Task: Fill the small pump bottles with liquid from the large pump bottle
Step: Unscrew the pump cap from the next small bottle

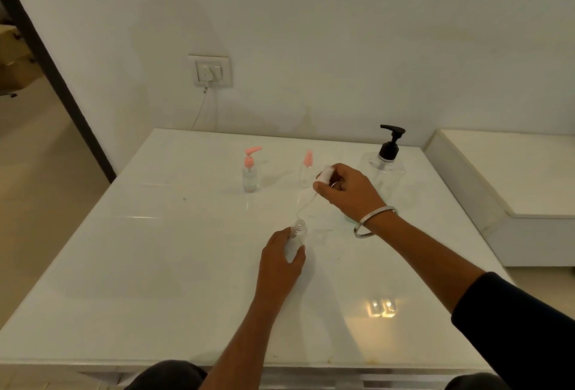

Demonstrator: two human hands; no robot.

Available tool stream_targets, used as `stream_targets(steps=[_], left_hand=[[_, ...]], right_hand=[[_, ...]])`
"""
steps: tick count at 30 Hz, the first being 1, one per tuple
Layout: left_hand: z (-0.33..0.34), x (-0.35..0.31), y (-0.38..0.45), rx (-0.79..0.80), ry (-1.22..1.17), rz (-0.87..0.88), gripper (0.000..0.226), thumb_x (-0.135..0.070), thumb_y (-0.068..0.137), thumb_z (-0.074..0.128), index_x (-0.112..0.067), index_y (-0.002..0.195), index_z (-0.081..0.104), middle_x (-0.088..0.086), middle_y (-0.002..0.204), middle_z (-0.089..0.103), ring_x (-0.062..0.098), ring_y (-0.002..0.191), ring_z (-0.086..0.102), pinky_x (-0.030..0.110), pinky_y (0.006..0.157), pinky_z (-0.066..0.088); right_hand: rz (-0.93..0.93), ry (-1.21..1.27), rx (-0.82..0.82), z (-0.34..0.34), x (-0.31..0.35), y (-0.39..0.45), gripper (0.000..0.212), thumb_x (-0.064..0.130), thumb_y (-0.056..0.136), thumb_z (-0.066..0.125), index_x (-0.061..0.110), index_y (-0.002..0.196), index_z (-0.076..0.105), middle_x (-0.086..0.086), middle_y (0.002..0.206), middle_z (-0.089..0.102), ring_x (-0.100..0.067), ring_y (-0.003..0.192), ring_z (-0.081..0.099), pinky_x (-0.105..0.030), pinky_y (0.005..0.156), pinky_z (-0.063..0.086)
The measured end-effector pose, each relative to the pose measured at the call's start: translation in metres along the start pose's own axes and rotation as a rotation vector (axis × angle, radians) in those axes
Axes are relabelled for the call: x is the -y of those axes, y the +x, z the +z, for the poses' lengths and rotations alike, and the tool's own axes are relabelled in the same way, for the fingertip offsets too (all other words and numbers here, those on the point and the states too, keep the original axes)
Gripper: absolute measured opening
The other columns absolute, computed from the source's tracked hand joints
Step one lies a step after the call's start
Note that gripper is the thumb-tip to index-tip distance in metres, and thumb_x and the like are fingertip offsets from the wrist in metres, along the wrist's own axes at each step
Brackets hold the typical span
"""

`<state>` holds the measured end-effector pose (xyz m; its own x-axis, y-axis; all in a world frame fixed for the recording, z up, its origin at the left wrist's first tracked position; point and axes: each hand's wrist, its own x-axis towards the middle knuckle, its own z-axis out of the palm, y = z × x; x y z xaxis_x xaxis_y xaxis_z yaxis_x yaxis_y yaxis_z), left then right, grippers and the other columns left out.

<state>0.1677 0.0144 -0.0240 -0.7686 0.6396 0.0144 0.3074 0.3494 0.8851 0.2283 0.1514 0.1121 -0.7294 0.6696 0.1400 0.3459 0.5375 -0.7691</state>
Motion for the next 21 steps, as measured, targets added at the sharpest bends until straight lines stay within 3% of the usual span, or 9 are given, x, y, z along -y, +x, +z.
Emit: stream_targets(steps=[6,9,12,17,21], left_hand=[[-0.001,-0.001,-0.001,-0.033,-0.039,0.038,0.036,-0.028,0.088,0.060,-0.016,0.122,0.056,-0.002,0.117,0.061,0.013,0.105,0.057,0.017,0.091,0.036],[-0.001,-0.001,-0.002,-0.029,-0.056,0.043,0.035,-0.028,0.088,0.061,-0.017,0.120,0.057,-0.004,0.113,0.061,0.012,0.104,0.057,0.016,0.088,0.035],[-0.002,-0.001,-0.002,-0.040,-0.074,0.068,0.033,-0.026,0.086,0.063,-0.020,0.118,0.059,-0.012,0.106,0.059,0.003,0.096,0.056,0.005,0.081,0.034],[-0.003,0.000,-0.003,-0.042,-0.099,0.087,0.037,-0.021,0.083,0.067,-0.023,0.118,0.058,-0.020,0.104,0.055,-0.005,0.093,0.053,-0.002,0.076,0.034],[-0.003,0.002,-0.003,-0.050,-0.109,0.094,0.035,-0.019,0.081,0.068,-0.024,0.115,0.059,-0.024,0.097,0.055,-0.017,0.091,0.051,-0.003,0.077,0.034]], right_hand=[[0.017,0.075,-0.085,-0.011,-0.003,-0.002,0.019,0.031,0.081,0.064,0.016,0.091,0.058,-0.006,0.082,0.065,-0.025,0.077,0.064,-0.034,0.075,0.054],[0.051,0.106,-0.102,-0.006,-0.016,-0.010,0.016,0.027,0.080,0.067,0.019,0.091,0.058,0.001,0.083,0.065,-0.019,0.076,0.064,-0.031,0.074,0.055],[0.128,0.130,-0.114,0.008,-0.037,-0.021,0.017,0.024,0.079,0.070,0.019,0.091,0.058,0.000,0.084,0.064,-0.020,0.078,0.065,-0.027,0.072,0.054],[0.237,0.150,-0.155,0.038,-0.070,-0.043,0.020,0.018,0.079,0.070,0.016,0.093,0.057,0.004,0.089,0.061,-0.002,0.074,0.058,-0.004,0.060,0.044],[0.305,0.081,-0.128,0.058,-0.092,-0.057,0.021,0.018,0.078,0.071,0.018,0.094,0.057,0.001,0.093,0.061,-0.011,0.081,0.059,-0.009,0.065,0.043]])
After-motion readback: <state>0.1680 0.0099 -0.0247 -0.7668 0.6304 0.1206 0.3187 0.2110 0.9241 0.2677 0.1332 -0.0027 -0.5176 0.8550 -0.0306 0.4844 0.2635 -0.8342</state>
